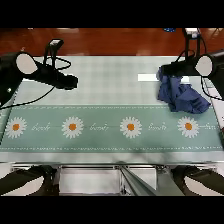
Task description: Fold the shirts.
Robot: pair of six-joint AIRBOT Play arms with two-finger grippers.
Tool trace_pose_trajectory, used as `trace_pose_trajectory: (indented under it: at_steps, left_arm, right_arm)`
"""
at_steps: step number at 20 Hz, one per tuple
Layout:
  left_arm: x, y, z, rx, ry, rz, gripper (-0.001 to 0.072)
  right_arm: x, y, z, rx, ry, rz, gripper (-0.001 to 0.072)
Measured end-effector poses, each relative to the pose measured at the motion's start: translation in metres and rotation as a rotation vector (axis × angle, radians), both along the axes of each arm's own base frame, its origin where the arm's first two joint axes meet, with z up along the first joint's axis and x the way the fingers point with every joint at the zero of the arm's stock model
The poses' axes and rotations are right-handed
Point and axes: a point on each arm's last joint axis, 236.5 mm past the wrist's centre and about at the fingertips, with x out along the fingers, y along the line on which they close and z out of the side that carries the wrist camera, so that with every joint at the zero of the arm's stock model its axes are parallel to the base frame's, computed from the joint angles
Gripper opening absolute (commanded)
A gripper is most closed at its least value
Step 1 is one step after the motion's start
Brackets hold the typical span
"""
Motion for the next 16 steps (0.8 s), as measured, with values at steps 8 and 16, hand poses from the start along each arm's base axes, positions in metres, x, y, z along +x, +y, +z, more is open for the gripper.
trace_pose_trajectory:
  at_steps: [8,16]
  left_arm:
    - [-0.024,0.063,-0.043,0.157,0.176,0.173,0.0504]
    - [-0.074,0.056,-0.079,0.045,0.295,0.248,0.0504]
  right_arm:
    - [-0.011,-0.139,-0.020,-0.161,0.056,-0.299,0.0412]
    - [-0.057,-0.172,-0.158,0.035,0.358,-0.415,0.0404]
